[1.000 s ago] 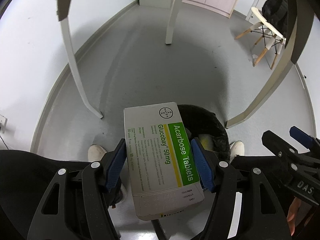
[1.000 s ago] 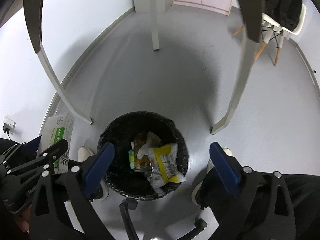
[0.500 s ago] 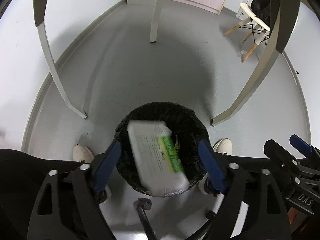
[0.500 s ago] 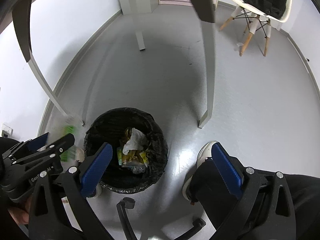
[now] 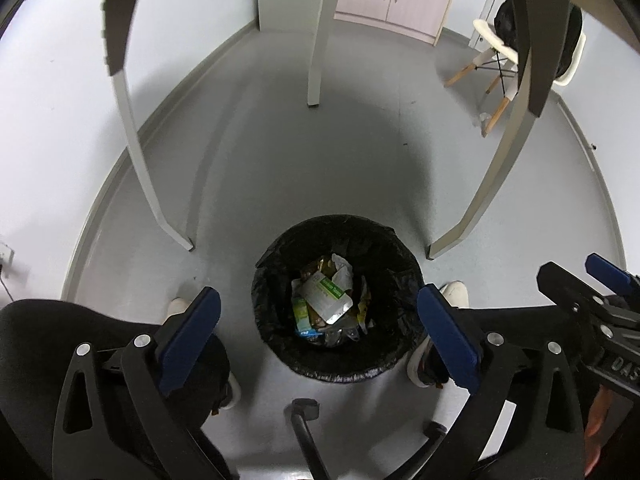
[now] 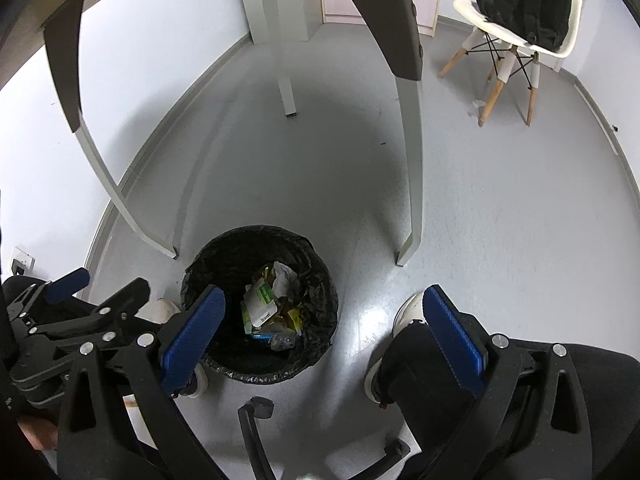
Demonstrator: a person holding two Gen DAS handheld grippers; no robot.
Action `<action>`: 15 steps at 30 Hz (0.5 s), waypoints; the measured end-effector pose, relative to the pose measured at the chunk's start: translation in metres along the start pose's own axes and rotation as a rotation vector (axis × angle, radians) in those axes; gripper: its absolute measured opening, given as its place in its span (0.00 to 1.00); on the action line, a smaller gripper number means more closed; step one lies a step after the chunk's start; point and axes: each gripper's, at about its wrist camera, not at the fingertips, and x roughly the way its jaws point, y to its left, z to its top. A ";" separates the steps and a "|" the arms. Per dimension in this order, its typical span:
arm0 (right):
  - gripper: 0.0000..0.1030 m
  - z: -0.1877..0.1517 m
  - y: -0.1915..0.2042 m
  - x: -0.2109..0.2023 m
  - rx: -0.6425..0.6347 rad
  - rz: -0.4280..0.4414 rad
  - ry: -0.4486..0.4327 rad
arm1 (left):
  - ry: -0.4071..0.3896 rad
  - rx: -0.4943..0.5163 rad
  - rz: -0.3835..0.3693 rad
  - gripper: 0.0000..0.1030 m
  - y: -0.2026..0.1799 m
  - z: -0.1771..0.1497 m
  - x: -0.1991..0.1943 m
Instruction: Collect trash
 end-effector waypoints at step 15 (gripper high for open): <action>0.92 -0.038 0.050 -0.107 -0.087 0.006 -0.129 | -0.150 -0.012 -0.004 0.94 0.028 -0.048 -0.141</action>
